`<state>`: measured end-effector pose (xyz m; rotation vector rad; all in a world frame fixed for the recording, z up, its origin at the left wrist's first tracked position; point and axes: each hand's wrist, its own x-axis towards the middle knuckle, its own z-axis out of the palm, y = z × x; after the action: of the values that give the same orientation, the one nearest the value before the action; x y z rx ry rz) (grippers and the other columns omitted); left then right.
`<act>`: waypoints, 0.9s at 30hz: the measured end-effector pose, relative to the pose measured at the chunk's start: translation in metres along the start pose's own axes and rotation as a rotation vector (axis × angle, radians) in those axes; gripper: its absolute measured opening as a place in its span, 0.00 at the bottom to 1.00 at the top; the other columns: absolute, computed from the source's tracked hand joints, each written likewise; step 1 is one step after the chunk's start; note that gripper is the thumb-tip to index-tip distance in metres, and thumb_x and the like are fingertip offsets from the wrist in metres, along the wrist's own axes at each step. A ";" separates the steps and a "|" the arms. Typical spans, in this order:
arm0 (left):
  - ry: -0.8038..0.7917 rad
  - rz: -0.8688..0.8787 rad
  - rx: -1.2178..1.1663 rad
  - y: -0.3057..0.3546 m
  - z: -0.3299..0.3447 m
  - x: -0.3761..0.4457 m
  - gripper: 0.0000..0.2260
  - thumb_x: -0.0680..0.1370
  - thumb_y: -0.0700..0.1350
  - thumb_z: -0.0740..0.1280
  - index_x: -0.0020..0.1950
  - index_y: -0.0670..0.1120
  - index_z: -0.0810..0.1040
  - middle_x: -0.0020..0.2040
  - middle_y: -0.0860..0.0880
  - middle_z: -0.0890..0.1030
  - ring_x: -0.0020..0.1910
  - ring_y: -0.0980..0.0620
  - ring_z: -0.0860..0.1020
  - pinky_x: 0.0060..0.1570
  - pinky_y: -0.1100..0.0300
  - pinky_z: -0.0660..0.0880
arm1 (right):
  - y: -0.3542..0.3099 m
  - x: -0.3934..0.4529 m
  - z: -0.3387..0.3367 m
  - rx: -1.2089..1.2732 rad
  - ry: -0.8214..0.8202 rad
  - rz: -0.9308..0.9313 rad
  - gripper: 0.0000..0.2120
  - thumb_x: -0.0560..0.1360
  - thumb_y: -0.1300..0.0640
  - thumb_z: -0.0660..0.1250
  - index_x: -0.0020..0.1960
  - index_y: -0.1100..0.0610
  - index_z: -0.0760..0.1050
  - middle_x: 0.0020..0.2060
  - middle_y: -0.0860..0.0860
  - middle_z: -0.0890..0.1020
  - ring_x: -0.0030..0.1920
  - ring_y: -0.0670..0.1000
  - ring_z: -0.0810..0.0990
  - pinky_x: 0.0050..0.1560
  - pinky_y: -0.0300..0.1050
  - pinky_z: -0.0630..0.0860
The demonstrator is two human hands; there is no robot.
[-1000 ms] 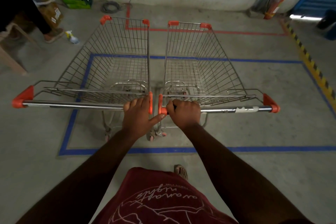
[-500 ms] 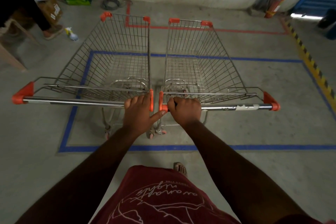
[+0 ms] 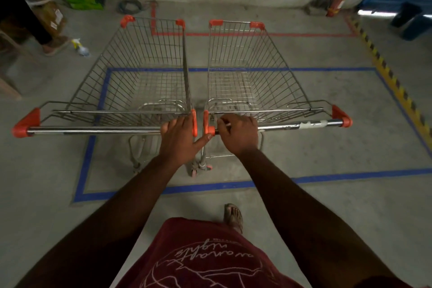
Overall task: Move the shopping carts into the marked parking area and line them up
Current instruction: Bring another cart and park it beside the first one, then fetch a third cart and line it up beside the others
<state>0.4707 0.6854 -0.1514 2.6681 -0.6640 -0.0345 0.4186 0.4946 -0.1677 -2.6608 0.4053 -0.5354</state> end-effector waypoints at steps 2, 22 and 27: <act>0.022 0.008 -0.032 0.002 -0.004 -0.001 0.39 0.74 0.75 0.58 0.75 0.50 0.71 0.65 0.50 0.79 0.65 0.44 0.76 0.64 0.46 0.67 | 0.005 -0.007 -0.013 0.179 -0.005 -0.002 0.11 0.78 0.48 0.68 0.55 0.51 0.84 0.48 0.49 0.88 0.51 0.53 0.85 0.59 0.50 0.77; -0.536 0.692 -0.437 0.378 0.132 -0.001 0.11 0.81 0.47 0.71 0.63 0.51 0.83 0.52 0.57 0.86 0.51 0.61 0.83 0.57 0.55 0.80 | 0.269 -0.178 -0.261 0.465 0.211 0.626 0.06 0.82 0.51 0.69 0.57 0.46 0.84 0.48 0.37 0.86 0.48 0.43 0.84 0.50 0.45 0.81; -0.666 0.800 -0.468 0.485 0.177 -0.014 0.10 0.81 0.48 0.70 0.62 0.52 0.83 0.51 0.57 0.86 0.51 0.62 0.83 0.56 0.59 0.79 | 0.333 -0.233 -0.324 0.409 0.345 0.791 0.06 0.82 0.49 0.69 0.56 0.46 0.84 0.45 0.38 0.86 0.46 0.44 0.85 0.50 0.51 0.82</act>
<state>0.2218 0.2336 -0.1331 1.7594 -1.6378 -0.7655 0.0096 0.1794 -0.1078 -1.8079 1.2219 -0.7076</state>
